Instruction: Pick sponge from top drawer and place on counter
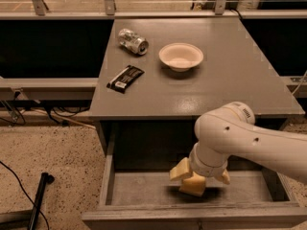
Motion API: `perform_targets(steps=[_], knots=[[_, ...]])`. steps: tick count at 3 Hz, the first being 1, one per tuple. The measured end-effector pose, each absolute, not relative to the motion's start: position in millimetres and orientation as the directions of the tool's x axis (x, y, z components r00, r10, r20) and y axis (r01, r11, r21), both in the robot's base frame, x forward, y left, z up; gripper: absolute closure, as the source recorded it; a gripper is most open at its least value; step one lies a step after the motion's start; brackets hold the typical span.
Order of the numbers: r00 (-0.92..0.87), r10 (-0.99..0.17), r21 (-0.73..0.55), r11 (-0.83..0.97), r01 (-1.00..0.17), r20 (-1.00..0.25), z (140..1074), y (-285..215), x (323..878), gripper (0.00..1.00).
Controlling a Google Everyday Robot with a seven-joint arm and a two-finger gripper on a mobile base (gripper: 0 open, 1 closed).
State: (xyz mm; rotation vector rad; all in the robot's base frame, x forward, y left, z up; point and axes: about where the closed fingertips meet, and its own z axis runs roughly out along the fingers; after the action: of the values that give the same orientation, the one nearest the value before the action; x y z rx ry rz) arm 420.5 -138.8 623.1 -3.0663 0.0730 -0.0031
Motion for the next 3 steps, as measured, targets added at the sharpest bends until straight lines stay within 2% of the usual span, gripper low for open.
perform_targets(steps=[1,2,3], knots=[[0.998,-0.037,-0.059,-0.998,-0.035,0.043,608,-132,429,0.00],[0.997,-0.044,-0.023,-0.999,-0.042,0.068,592,-133,438,0.16],[0.993,-0.076,-0.064,-0.995,-0.070,0.094,587,-137,447,0.39]])
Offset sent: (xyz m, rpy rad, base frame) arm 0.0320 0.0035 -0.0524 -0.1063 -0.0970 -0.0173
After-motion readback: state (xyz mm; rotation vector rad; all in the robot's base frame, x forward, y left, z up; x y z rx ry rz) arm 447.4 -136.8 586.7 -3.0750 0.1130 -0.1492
